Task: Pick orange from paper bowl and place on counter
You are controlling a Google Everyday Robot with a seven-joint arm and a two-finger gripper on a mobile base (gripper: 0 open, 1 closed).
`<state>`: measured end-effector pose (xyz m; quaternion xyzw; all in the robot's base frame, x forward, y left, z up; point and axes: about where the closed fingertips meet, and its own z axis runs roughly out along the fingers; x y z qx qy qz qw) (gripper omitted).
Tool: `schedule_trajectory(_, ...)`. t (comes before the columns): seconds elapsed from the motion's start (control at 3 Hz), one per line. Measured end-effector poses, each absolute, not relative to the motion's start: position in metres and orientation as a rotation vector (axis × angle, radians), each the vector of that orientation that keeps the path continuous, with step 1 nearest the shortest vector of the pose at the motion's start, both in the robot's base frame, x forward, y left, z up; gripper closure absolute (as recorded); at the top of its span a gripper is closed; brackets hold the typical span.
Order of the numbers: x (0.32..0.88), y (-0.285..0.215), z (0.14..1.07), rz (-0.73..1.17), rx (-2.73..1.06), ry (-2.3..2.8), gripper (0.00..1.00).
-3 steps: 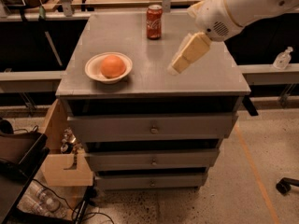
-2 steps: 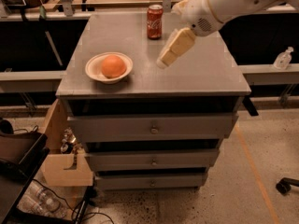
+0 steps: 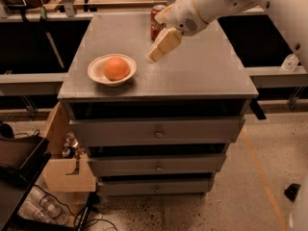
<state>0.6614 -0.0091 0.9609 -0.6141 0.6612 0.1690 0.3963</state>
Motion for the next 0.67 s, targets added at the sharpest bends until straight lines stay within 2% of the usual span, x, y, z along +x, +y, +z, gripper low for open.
schedule_trajectory(0.33,0.662,0.009,0.947,0.498,-1.594,1.65,0.12)
schedule_trajectory(0.67,0.662,0.03,0.932,0.575,-1.633,1.618,0.15)
